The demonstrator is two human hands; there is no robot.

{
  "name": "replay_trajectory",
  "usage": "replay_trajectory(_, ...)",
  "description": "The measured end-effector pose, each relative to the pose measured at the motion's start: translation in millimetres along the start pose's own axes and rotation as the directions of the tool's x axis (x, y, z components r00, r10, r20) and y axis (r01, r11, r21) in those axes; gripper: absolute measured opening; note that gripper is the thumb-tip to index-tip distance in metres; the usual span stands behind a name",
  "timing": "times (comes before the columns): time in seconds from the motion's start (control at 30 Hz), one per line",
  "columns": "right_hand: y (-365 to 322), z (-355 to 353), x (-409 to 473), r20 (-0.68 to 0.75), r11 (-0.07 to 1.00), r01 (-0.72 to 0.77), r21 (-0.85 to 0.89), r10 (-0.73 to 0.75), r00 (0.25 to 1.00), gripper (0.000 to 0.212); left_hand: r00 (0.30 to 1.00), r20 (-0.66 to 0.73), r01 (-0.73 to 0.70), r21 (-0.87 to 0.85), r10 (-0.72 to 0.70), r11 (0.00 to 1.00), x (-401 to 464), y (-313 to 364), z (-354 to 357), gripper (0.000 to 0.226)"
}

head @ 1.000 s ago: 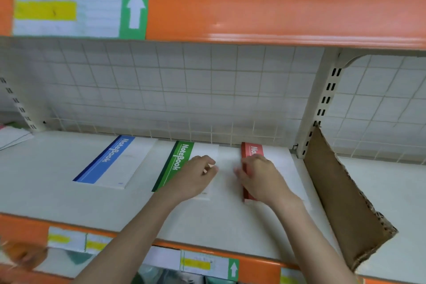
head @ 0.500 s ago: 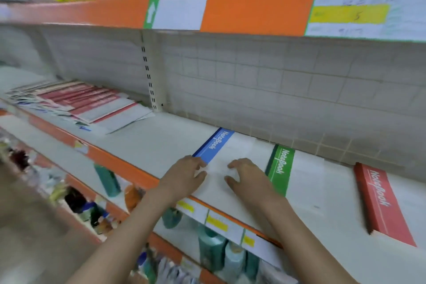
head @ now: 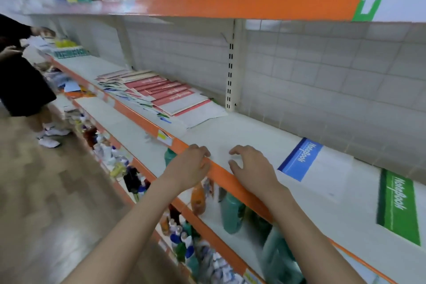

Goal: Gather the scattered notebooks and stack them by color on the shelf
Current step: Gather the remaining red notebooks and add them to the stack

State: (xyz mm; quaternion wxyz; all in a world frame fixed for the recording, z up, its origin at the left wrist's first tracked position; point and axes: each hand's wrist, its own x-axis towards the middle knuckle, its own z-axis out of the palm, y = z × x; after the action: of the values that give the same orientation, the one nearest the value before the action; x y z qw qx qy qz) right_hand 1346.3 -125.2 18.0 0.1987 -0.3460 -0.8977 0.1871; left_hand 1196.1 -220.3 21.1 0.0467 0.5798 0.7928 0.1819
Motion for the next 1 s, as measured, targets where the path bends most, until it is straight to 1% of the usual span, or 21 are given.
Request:
replay_trajectory(0.2,-38.4,33.6,38.1,0.055,0.998,0.068,0.006,-0.069,0.996,0.032,0.994,-0.064,0.085,0.008,-0.085,0.996,-0.7,-51.7,-17.9,0.032)
replay_trajectory(0.4,-60.7,63.7,80.8,0.072,0.996,0.083,0.031,-0.085,0.994,0.031,0.991,-0.097,0.091,-0.037,-0.094,0.995,18.5,-101.0,-26.6,0.029)
replay_trajectory(0.6,-75.9,83.1,146.5,0.051,0.997,0.074,0.035,-0.075,0.996,0.029,0.991,-0.113,0.072,-0.056,-0.078,0.996,71.9,-148.1,-38.1,0.03)
replay_trajectory(0.8,-83.4,97.3,208.6,0.049,0.999,0.042,-0.002,-0.042,0.998,0.032,0.995,-0.072,0.065,-0.058,-0.069,0.996,130.0,-185.8,-51.9,0.032)
replay_trajectory(1.0,-84.7,102.8,246.7,0.027,0.999,0.002,-0.053,-0.001,1.0,0.028,0.994,-0.084,0.067,-0.038,-0.07,0.997,175.0,-221.4,-63.7,0.03)
